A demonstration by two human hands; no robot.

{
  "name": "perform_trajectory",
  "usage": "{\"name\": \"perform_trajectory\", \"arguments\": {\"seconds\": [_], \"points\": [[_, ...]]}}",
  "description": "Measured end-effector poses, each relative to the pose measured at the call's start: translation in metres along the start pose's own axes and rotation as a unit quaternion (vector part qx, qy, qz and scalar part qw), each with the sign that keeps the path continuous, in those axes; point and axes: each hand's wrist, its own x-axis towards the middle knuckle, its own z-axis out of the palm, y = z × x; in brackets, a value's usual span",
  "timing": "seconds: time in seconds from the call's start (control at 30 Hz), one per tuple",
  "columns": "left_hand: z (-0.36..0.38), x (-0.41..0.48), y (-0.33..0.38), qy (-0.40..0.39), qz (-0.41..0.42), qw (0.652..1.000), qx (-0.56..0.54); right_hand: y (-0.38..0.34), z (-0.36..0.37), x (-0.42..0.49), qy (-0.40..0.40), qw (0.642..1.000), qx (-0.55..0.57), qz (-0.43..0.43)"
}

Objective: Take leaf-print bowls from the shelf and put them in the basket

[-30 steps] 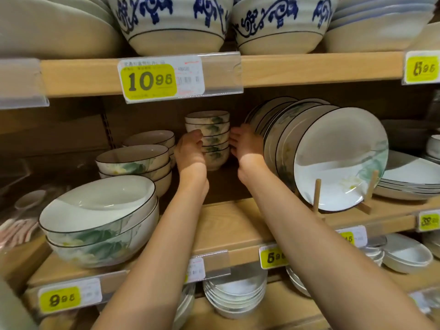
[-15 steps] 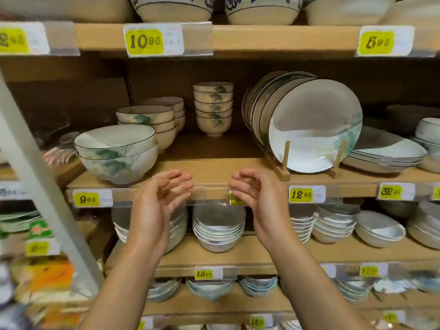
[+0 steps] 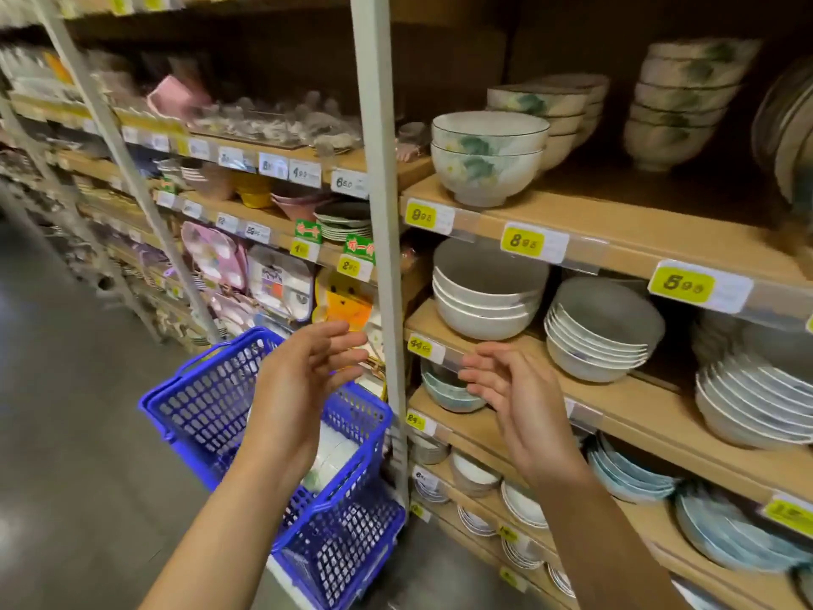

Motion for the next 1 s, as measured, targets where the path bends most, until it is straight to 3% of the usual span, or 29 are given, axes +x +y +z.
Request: {"name": "perform_trajectory", "arguments": {"seconds": [0.43,0.67,1.0], "points": [[-0.218,0.015,0.053,0.172,-0.009,0.984,0.035,0.117,0.179,-0.006,-0.065,0.994,-0.048,0.07],[-0.306,0.04,0.067,0.212,-0.051,0.975,0.044,0.18,0.256,0.001,-0.063,0.986,-0.114,0.107],[-0.369,0.122,0.053,0.218,-0.132,0.962,0.101,0.259,0.303,0.075,-0.024,0.971,-0.181,0.154]]}}
